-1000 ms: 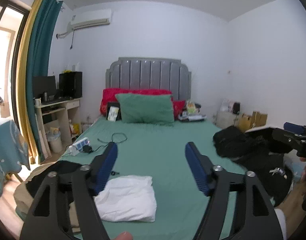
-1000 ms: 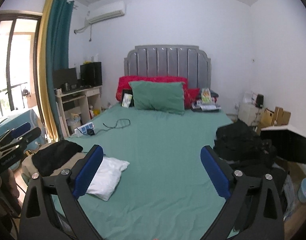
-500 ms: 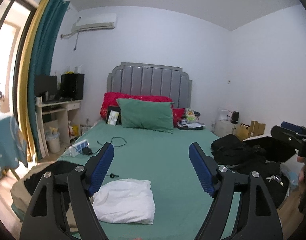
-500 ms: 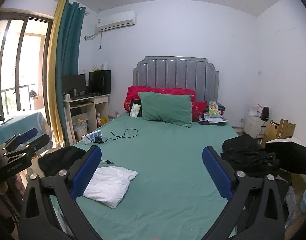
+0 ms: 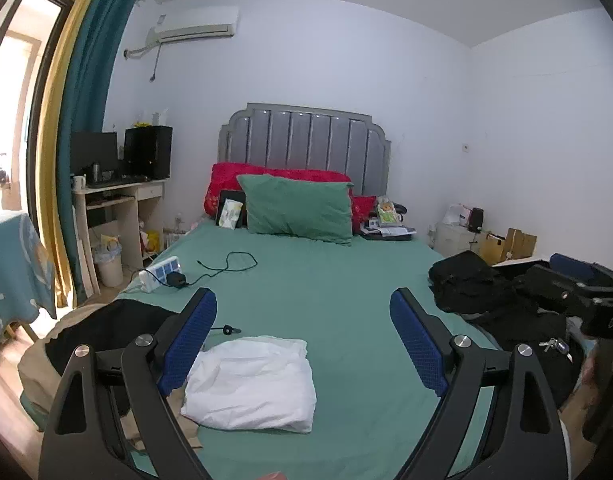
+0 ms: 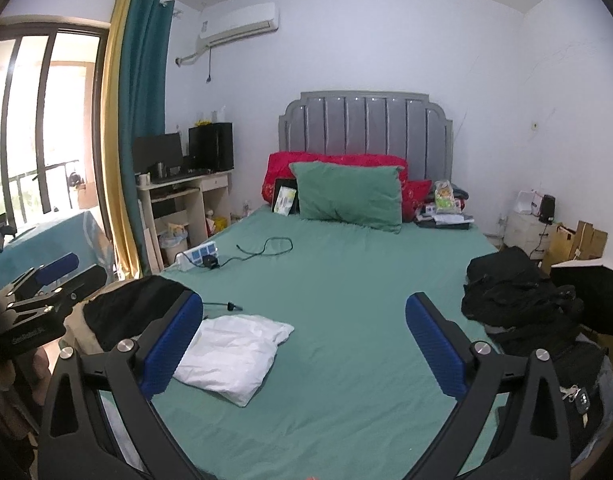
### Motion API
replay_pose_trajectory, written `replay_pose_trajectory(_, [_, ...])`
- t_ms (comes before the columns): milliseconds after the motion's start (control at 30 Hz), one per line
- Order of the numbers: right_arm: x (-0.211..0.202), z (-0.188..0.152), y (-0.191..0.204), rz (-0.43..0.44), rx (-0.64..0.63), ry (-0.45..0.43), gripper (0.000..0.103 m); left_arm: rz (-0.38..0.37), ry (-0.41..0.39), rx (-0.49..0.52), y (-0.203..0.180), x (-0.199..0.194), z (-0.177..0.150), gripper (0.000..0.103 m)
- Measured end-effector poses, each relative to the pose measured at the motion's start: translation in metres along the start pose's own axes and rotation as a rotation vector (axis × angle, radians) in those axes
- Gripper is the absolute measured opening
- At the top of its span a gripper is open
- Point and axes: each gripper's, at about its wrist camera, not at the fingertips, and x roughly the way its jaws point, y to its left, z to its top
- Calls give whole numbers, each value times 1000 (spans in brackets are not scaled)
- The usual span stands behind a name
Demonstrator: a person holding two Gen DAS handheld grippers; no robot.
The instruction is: Fold large clothes
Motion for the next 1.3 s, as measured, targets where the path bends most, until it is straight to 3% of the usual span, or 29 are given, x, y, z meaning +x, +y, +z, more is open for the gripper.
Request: replay_pose_trajectory(1300, [3, -1, -5, -9, 17, 35, 101, -4, 32, -11, 2, 6, -4, 91])
